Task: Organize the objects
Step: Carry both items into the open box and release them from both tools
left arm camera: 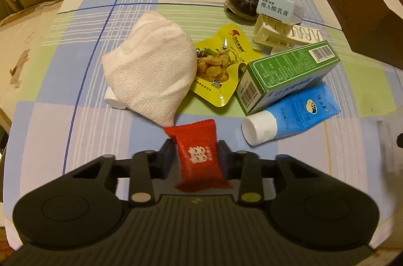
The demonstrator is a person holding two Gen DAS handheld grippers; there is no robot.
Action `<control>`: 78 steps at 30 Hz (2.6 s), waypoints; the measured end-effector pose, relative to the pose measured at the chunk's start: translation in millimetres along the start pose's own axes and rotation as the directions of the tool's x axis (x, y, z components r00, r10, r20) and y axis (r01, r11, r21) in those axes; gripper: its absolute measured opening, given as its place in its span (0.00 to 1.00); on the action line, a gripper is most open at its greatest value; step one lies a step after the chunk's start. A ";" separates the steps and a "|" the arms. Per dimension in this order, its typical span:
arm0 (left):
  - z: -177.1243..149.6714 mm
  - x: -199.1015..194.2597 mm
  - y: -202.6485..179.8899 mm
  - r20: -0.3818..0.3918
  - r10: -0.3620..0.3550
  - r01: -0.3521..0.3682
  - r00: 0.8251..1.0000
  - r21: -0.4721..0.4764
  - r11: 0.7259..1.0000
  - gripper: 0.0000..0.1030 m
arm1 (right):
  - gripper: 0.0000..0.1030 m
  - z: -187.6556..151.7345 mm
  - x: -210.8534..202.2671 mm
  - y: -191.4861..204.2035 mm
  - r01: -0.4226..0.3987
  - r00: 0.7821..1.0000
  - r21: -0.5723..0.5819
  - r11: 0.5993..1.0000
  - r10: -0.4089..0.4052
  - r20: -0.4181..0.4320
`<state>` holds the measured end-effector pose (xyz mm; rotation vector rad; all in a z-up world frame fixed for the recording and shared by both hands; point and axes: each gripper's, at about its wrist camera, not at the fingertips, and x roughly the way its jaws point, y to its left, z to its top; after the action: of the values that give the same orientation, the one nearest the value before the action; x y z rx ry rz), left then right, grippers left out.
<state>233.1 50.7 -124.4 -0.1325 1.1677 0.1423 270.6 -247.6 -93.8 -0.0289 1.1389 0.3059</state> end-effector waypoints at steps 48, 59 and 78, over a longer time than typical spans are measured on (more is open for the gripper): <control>212.2 21.6 -325.2 0.094 -0.244 0.220 0.965 0.212 0.952 0.21 | 0.27 224.1 36.5 -154.7 -0.112 0.987 -0.122 0.986 0.125 0.103; 213.0 48.9 -341.1 0.023 -0.228 0.215 0.974 0.242 0.946 0.25 | 0.27 228.4 52.4 -152.3 -0.087 0.991 -0.197 0.977 0.105 0.082; 211.7 24.0 -331.1 0.089 -0.211 0.181 0.974 0.267 0.947 0.68 | 0.35 236.1 35.9 -150.6 -0.116 0.978 -0.197 0.973 0.147 0.148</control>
<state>493.5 -236.2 -54.9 -0.0098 1.0402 -0.1762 532.4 -341.8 -46.1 -0.0936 0.9494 0.5248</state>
